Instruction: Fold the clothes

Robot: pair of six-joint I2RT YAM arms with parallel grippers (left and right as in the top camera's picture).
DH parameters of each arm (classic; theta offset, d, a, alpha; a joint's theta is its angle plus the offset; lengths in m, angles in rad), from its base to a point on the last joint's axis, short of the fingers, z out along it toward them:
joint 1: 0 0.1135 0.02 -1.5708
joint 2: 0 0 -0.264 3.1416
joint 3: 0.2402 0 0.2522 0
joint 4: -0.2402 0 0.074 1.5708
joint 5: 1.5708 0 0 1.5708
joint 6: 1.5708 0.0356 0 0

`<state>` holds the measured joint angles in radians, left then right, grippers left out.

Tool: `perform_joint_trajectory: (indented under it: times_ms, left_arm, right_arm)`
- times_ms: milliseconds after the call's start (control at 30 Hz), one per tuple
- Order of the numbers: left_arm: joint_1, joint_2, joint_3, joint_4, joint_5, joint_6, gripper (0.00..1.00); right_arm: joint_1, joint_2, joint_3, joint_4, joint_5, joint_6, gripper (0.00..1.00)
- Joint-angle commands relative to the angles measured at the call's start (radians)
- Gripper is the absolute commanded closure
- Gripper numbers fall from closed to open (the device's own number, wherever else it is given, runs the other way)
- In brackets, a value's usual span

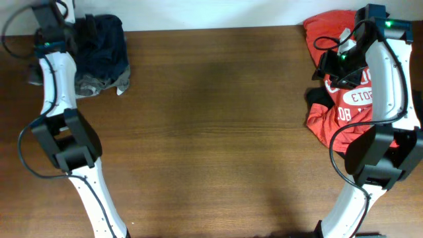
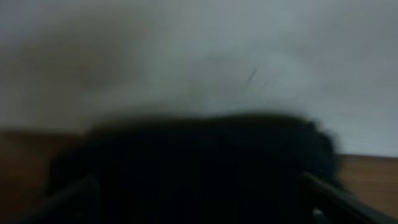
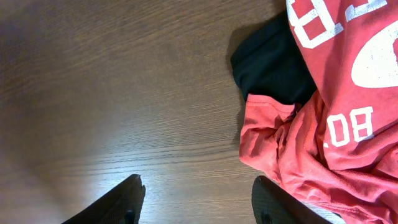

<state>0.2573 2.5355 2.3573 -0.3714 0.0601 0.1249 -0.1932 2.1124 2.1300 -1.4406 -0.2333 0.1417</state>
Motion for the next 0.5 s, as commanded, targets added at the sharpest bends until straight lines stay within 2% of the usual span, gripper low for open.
perform_joint_trajectory:
  times_ms: [0,133,467]
  left_arm:
    - [0.0,0.074,-0.001,-0.037,-0.111,-0.098,0.01]
    - [0.008,0.149,-0.001,-0.144,-0.21,-0.156,0.01]
    - [0.06,0.334,-0.001,-0.175,-0.195,-0.133,0.01]
  right_arm:
    - [0.005,0.006,0.011,-0.002,0.009,-0.007,0.39]
    - [0.005,0.006,0.011,-0.002,0.009,-0.007,0.39]
    - [0.005,0.006,0.011,-0.002,0.009,-0.014,0.39]
